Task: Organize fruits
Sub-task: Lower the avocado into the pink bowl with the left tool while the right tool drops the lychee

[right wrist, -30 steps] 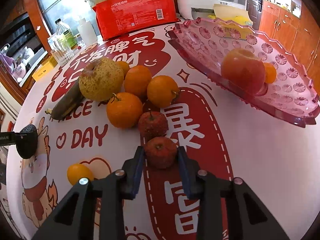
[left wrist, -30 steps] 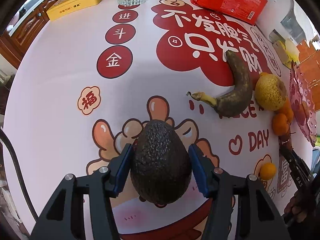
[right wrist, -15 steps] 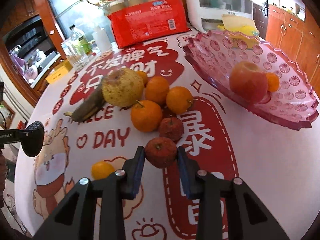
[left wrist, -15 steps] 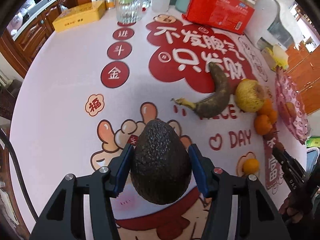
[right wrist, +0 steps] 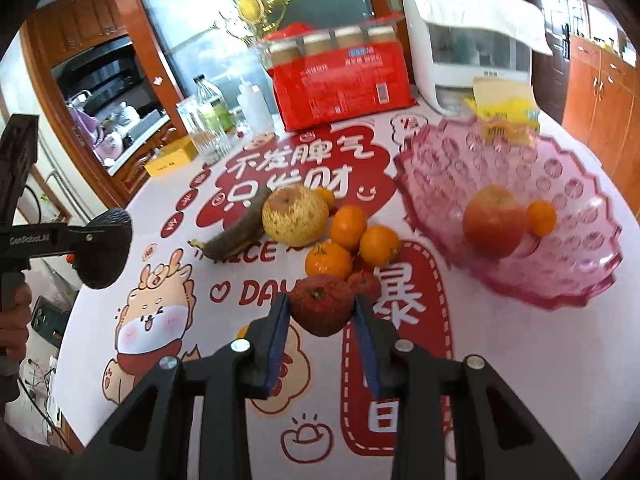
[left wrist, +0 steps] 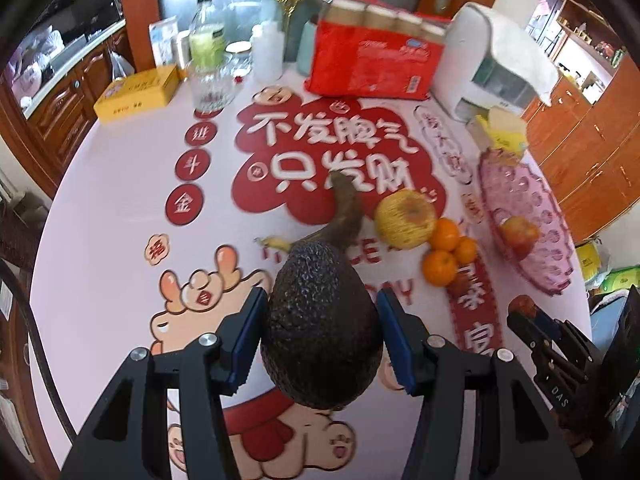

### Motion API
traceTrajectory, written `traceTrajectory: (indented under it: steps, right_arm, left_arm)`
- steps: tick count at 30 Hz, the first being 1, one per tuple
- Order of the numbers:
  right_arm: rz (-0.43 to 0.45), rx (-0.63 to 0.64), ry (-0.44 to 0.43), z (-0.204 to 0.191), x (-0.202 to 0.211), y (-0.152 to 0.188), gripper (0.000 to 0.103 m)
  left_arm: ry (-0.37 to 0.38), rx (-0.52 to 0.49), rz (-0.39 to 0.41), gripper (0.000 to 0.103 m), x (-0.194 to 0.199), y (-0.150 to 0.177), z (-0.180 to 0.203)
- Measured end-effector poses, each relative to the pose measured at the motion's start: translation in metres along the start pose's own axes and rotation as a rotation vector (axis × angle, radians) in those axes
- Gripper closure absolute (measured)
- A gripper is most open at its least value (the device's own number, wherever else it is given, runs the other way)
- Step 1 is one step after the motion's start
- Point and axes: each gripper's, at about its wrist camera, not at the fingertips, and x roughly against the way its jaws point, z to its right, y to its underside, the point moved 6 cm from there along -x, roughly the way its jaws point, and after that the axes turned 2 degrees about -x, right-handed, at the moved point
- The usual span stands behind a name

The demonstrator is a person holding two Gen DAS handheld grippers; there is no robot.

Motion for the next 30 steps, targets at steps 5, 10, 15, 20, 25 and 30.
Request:
traceTrajectory:
  steps: [5,10,15,20,25,30]
  right_arm:
    - [0.029,0.031,-0.009,0.017,0.026,-0.013,0.070]
    - [0.057,0.054,-0.003,0.041,0.050,-0.025,0.070]
    - [0.065,0.065,-0.005,0.065,0.061,-0.037,0.070]
    - [0.070,0.060,-0.005,0.096,0.067,-0.047,0.070]
    - [0.057,0.056,-0.003,0.125,0.065,-0.051,0.070]
    - [0.029,0.054,-0.008,0.152,0.054,-0.053,0.070]
  left_arm:
    - [-0.003,-0.017,0.039,0.048,0.017,-0.010,0.034]
    - [-0.013,-0.030,0.083,0.048,0.031,-0.024,0.069]
    - [-0.022,-0.057,0.089,0.048,0.032,-0.038,0.108]
    - [-0.020,-0.090,0.102,0.048,0.027,-0.050,0.148]
    - [-0.011,-0.115,0.116,0.048,0.015,-0.069,0.187]
    - [-0.002,-0.143,0.114,0.048,-0.008,-0.092,0.224]
